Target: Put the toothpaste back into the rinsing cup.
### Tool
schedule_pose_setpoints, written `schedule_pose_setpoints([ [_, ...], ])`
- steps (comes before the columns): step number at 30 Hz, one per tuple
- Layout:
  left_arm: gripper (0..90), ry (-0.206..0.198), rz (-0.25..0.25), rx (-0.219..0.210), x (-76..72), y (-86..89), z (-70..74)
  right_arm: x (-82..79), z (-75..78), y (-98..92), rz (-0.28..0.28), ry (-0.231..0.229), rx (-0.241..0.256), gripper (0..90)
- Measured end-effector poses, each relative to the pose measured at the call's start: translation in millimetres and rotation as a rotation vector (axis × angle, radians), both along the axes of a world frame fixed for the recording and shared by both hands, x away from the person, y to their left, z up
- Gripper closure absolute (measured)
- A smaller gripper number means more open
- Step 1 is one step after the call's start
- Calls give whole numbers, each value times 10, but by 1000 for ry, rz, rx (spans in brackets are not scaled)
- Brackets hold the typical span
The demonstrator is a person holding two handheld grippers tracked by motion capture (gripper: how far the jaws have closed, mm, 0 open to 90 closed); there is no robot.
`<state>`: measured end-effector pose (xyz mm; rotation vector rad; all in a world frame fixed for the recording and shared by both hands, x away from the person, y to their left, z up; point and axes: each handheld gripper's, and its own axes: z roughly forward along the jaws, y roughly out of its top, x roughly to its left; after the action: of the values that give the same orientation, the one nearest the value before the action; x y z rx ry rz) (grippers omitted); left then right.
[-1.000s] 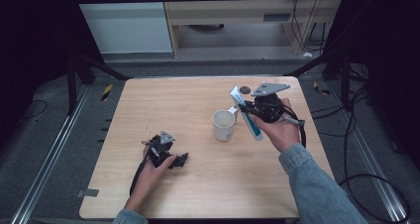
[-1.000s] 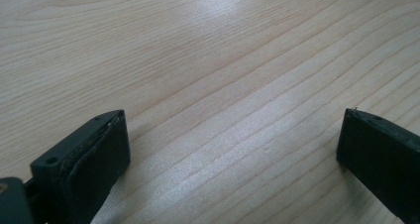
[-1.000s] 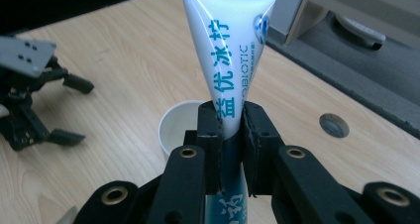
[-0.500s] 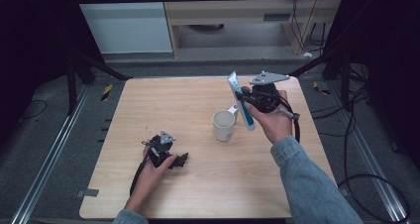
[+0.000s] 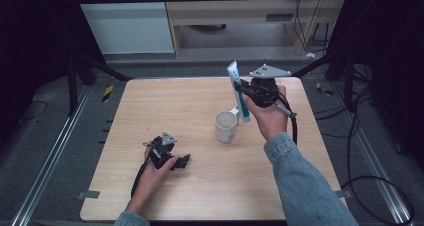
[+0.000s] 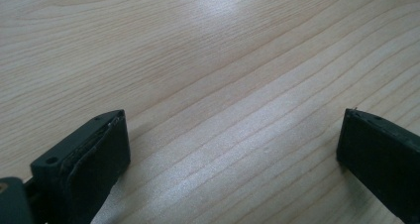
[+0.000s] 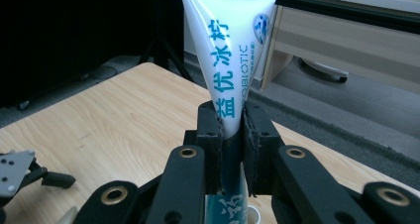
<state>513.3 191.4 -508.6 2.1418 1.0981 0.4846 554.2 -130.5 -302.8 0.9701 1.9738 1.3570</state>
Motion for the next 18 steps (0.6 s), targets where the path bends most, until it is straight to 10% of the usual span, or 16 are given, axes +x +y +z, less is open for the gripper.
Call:
schedule_pose_setpoints([
  [18,0,0,0,0,0,0,0,13,-32,104,-25,-30,38,796],
])
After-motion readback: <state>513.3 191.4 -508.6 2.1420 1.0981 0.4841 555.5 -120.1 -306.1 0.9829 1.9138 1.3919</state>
